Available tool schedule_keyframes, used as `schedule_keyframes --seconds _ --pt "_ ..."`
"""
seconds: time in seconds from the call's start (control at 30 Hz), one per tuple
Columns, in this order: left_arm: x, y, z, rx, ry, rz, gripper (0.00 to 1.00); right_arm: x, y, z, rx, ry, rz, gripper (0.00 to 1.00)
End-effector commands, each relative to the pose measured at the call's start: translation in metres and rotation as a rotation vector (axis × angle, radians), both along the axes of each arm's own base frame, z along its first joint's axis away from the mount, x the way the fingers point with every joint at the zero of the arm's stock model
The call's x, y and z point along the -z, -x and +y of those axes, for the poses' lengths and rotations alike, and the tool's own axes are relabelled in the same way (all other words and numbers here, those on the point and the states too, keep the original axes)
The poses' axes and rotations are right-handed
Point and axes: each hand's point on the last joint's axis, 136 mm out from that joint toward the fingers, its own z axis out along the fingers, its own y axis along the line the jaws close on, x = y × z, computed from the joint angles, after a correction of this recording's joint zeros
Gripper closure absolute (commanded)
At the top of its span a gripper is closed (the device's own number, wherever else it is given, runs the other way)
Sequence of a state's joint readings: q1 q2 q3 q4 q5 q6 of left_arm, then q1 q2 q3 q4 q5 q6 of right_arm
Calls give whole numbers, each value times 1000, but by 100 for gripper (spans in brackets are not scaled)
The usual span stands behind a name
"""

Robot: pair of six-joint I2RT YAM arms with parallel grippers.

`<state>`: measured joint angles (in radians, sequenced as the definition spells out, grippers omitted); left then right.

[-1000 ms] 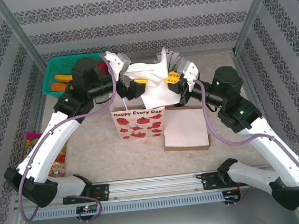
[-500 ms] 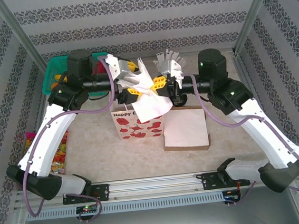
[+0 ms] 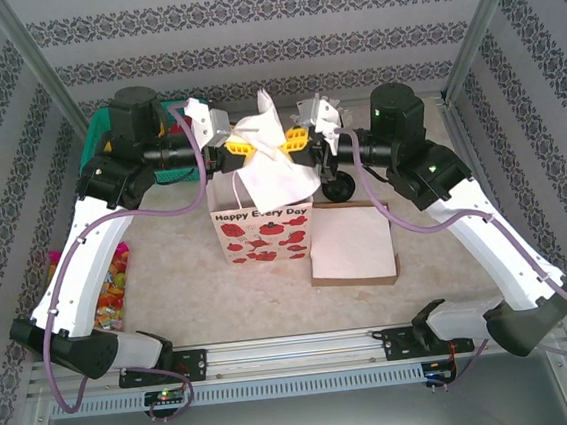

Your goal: Pack the takeout coffee

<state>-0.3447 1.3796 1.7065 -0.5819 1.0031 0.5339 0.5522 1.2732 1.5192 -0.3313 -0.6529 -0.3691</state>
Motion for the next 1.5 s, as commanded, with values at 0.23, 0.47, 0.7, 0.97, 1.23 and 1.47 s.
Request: schedule_keyframes --seconds 0.23,0.47,0.7,0.97,1.23,1.47 --pt "-28 -55 12 -234 31 -103 80 -38 -61 -5 318 -76 -164 100" --pt "-21 -60 0 -212 72 -56 68 -29 -58 -25 404 -30 -184 100" --pt "-7 -75 -16 -195 32 -18 69 -11 -54 -34 431 7 -159 100" --pt "21 -70 -9 -217 -44 36 68 21 -26 -8 215 -4 -37 100" --pt "43 -62 20 -359 -101 52 64 47 -17 14 78 5 49 100" --pt "56 -57 40 -439 -122 69 58 58 -23 30 36 -21 136 100"
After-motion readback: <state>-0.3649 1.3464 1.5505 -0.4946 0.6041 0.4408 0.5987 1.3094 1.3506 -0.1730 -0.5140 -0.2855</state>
